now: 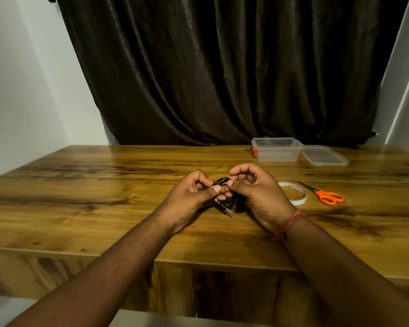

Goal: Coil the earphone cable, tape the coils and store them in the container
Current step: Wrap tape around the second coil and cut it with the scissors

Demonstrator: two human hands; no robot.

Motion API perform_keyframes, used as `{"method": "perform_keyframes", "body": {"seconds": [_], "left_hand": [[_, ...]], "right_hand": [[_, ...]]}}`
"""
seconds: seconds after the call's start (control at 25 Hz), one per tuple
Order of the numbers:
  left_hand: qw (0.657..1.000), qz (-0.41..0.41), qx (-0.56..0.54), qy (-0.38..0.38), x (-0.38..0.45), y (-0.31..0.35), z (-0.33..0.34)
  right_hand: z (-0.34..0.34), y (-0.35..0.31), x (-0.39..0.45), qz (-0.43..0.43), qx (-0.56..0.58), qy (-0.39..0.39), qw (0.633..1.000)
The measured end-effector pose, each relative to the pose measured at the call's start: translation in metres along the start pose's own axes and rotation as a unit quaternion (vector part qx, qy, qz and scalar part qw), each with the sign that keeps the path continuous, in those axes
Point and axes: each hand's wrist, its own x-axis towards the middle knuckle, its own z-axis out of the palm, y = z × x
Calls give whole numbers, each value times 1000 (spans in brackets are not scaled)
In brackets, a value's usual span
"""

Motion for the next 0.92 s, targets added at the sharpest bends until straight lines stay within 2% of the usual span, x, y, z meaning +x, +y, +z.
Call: {"method": "perform_keyframes", "body": {"seconds": [0.24,0.44,0.64,0.92], "left_hand": [[999,-18,22,17,1,-1,2],[998,-21,50,-17,2,-3,1],[1000,-13,9,-1,4,-1,-3],[999,-28,-18,25,5,-1,-2]], "right_hand": [[0,3,1,8,-16,-28,999],[2,5,1,-20,-106,-60,992],[3,4,-1,-31,-152,-66,986],[3,4,0,-24,-151,-17,988]]}}
